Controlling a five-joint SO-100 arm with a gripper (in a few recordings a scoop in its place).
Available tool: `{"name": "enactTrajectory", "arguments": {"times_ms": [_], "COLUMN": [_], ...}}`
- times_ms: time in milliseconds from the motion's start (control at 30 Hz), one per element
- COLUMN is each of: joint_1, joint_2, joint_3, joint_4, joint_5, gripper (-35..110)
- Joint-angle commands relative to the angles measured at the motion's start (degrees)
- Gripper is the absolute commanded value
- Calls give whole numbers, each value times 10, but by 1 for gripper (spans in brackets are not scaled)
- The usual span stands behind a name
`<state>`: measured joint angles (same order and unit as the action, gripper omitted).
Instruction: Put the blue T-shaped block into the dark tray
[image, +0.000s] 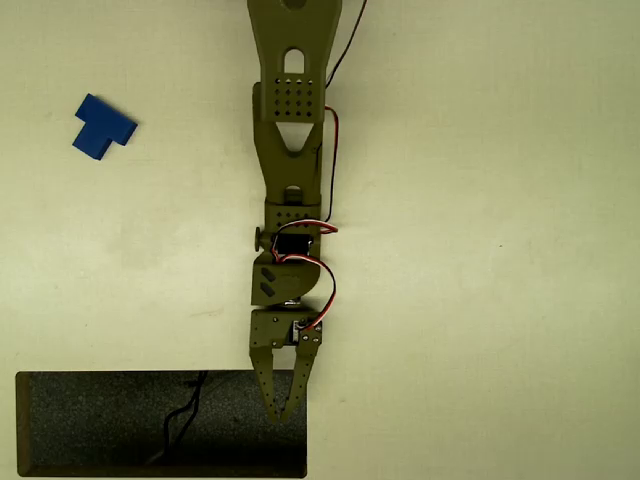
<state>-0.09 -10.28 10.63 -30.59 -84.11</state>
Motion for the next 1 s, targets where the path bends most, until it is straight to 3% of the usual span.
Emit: {"name": "enactTrajectory", "arguments": {"times_ms": [0,67,233,433,567,700,967], "joint_1": [-5,-6,0,34,58,82,141], "joint_2": [15,43,245,617,853,1059,1354], "joint_3": [-136,-197,-163,113,388,676,1188], "joint_4": [141,242,465,782,901,904,663], "joint_5": [49,75,115,127,97,59,-39], "gripper": [0,0,0,0,0,0,0]}}
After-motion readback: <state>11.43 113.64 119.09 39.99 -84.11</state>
